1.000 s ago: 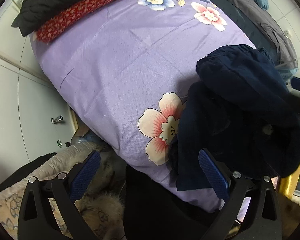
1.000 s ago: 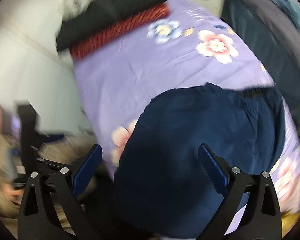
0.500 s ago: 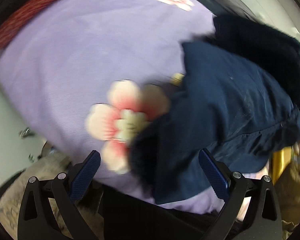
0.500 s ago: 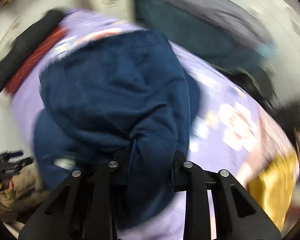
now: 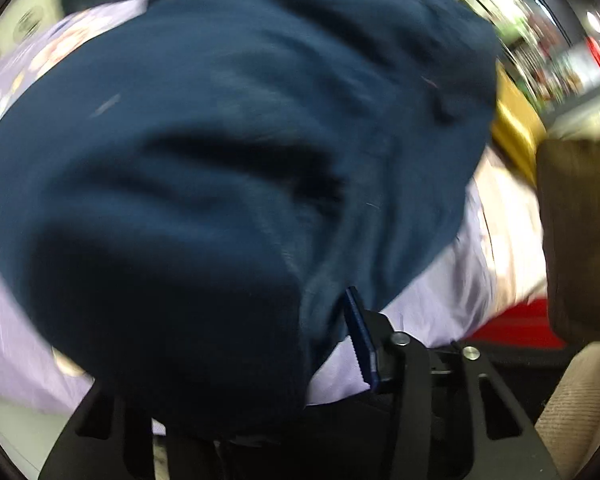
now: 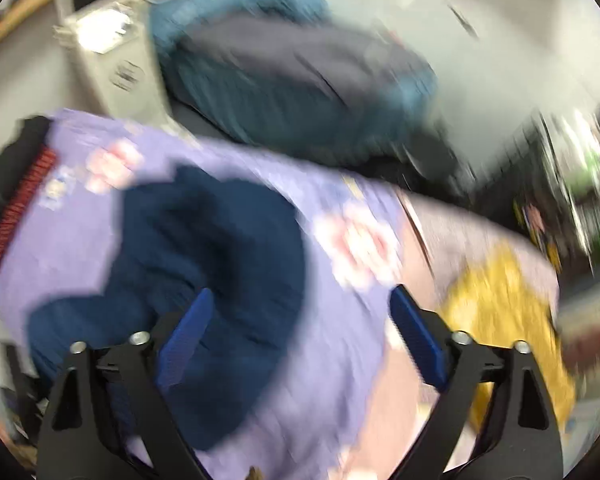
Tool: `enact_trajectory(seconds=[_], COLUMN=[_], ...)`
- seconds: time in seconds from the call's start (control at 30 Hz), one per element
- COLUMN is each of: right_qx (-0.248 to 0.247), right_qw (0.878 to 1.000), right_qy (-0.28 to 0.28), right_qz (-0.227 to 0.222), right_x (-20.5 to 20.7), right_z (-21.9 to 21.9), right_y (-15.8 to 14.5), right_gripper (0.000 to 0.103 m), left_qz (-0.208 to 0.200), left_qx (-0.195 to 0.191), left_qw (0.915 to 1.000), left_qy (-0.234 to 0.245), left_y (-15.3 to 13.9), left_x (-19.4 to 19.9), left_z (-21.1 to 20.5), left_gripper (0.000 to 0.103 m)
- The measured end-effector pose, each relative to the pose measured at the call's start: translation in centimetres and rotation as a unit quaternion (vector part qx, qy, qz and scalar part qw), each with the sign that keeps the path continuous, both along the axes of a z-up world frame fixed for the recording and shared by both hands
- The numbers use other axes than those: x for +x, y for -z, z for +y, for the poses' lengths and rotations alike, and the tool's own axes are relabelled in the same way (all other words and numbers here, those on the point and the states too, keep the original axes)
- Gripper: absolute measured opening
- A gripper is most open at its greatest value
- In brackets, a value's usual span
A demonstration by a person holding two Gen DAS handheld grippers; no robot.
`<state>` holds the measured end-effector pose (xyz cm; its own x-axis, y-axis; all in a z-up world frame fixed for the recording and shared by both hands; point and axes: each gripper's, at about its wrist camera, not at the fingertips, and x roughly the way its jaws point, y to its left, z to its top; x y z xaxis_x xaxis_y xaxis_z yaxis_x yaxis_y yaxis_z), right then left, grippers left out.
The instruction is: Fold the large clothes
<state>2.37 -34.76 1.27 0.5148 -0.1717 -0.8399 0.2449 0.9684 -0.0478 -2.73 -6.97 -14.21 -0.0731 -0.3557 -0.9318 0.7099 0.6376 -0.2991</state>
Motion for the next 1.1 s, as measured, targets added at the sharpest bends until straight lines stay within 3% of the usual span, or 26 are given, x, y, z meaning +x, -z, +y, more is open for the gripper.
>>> enact_trajectory(seconds=[0.07, 0.13, 0.2, 0.27, 0.37, 0.43, 0.57, 0.63, 0.67, 0.7, 0.73, 0.8, 0.9, 0.97, 1.03, 1.1], right_qx=[0.033, 0.090, 0.137, 0.138, 0.077, 0.031, -0.155, -0.170, -0.168, -0.174, -0.163, -0.094, 0.029, 0.094, 0.147, 0.169], right_qw=[0.996, 0.983, 0.965, 0.951, 0.942, 0.931, 0.900, 0.897, 0.903, 0.907, 0.913, 0.936, 0.964, 0.978, 0.983, 0.983], right_qy=[-0.082, -0.154, -0.200, -0.214, -0.229, -0.264, -0.295, -0.286, -0.273, -0.268, -0.266, -0.244, -0.189, -0.141, -0.095, -0.070], right_qz=[0.016, 0.050, 0.098, 0.176, 0.233, 0.249, 0.281, 0.291, 0.284, 0.275, 0.264, 0.237, 0.184, 0.120, 0.056, 0.011], right_x=[3.9, 8.1, 12.1, 15.9, 18.7, 19.7, 19.6, 19.4, 19.2, 18.7, 18.5, 18.0, 17.5, 16.0, 14.0, 11.1], right_z=[3.4, 7.1, 10.6, 13.9, 17.6, 19.9, 22.4, 21.3, 20.5, 20.4, 19.9, 17.7, 13.3, 9.5, 5.2, 1.9], right_y=[0.3, 2.4, 6.2, 12.6, 19.1, 21.9, 27.7, 29.0, 28.7, 28.4, 27.5, 24.7, 20.8, 16.4, 11.2, 7.3], right_gripper=[0.098, 0.098, 0.098, 0.098, 0.095, 0.095, 0.093, 0.093, 0.078, 0.042, 0.034, 0.017, 0.014, 0.013, 0.013, 0.013], left_qz=[-0.007, -0.014, -0.014, -0.014, -0.017, -0.018, -0.016, -0.019, -0.022, -0.026, -0.032, -0.043, -0.073, -0.104, -0.138, -0.166], left_qx=[0.003, 0.006, -0.003, -0.006, -0.010, -0.009, -0.009, -0.011, -0.009, -0.006, -0.004, -0.004, -0.008, -0.003, -0.005, -0.010], left_qw=[0.9999, 0.9998, 0.9999, 0.9996, 0.9986, 0.9977, 0.9955, 0.9953, 0.9955, 0.9958, 0.9959, 0.9958, 0.9940, 0.9911, 0.9852, 0.9789], left_qy=[0.013, 0.009, -0.007, -0.023, -0.049, -0.064, -0.093, -0.095, -0.091, -0.088, -0.084, -0.081, -0.081, -0.084, -0.102, -0.119], left_y=[0.1, 0.2, 0.1, 0.1, -0.1, 0.0, 0.5, 0.4, 0.4, 0.3, 0.2, -0.3, -1.3, -2.7, -5.2, -7.6], left_x=[-1.0, -1.5, -1.9, -2.1, -2.6, -2.8, -2.7, -2.6, -2.6, -2.7, -2.8, -2.8, -3.1, -2.6, -1.6, -0.7], left_z=[-0.7, -0.4, 0.4, 1.0, 1.7, 2.2, 2.5, 2.3, 2.0, 1.8, 1.6, 1.5, 1.2, 1.4, 2.3, 3.4], left_gripper=[0.032, 0.024, 0.021, 0.019, 0.016, 0.016, 0.015, 0.015, 0.015, 0.015, 0.014, 0.014, 0.014, 0.014, 0.014, 0.014])
